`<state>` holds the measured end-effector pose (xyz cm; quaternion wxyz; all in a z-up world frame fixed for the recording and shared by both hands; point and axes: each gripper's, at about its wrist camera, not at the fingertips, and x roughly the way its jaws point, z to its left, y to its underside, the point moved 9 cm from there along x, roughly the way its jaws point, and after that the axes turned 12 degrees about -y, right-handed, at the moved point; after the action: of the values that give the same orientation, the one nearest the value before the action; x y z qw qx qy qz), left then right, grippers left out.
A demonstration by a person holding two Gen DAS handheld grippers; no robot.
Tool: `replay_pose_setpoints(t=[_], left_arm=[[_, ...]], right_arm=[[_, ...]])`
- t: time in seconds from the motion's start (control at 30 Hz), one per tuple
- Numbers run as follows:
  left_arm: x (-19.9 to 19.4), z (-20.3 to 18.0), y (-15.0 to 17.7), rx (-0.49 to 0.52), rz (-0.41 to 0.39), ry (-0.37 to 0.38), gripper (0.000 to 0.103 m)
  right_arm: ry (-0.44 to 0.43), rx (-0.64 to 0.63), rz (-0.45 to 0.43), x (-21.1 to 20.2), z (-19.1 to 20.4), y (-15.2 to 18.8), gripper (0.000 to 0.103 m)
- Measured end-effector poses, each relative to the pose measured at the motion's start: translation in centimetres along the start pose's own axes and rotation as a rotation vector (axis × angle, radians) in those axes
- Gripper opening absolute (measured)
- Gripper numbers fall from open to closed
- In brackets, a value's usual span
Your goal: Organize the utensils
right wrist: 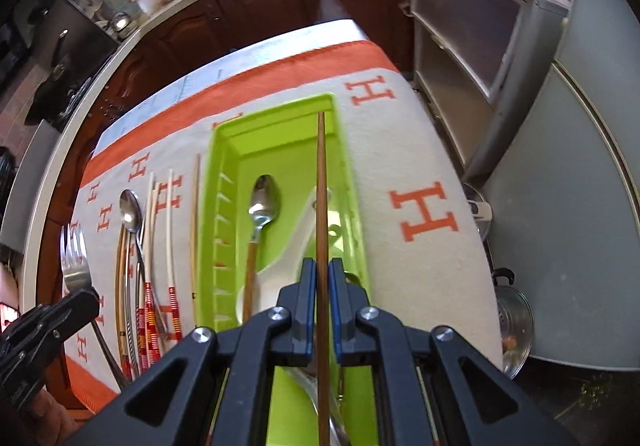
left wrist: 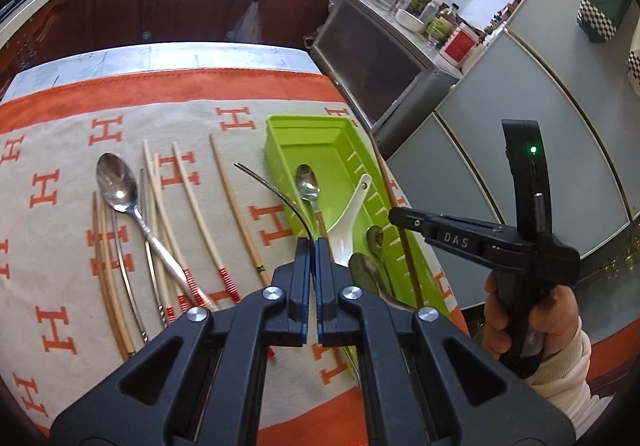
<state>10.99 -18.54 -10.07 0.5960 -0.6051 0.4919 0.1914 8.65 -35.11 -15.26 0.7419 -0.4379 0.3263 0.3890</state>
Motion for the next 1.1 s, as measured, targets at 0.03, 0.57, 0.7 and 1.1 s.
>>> replay_pose_setpoints(t=[0.03, 0.57, 0.7, 1.1], left_arm=[[0.3, -0.7, -0.2, 0.018, 0.003, -0.001, 0.0], [9.1, -4.6, -1.3, 0.14, 0.117, -0.05, 0.0], [9.4, -4.0, -1.5, 0.114, 0.124, -0.039, 0.0], [4.9, -1.0, -1.3, 0.054, 0.09, -0.071, 0.0]], right_arm=[[0.007, 0.0, 0.001, 0.1, -0.2, 0.1, 0.006], [-0.046, 0.019, 0.081, 2.9, -0.8, -0.3, 0.008], [-0.073, 0.033, 0.056, 2.0, -0.5, 0.0, 0.013], [-0.106, 0.075, 0.013, -0.7, 0.7, 2.2, 0.018]])
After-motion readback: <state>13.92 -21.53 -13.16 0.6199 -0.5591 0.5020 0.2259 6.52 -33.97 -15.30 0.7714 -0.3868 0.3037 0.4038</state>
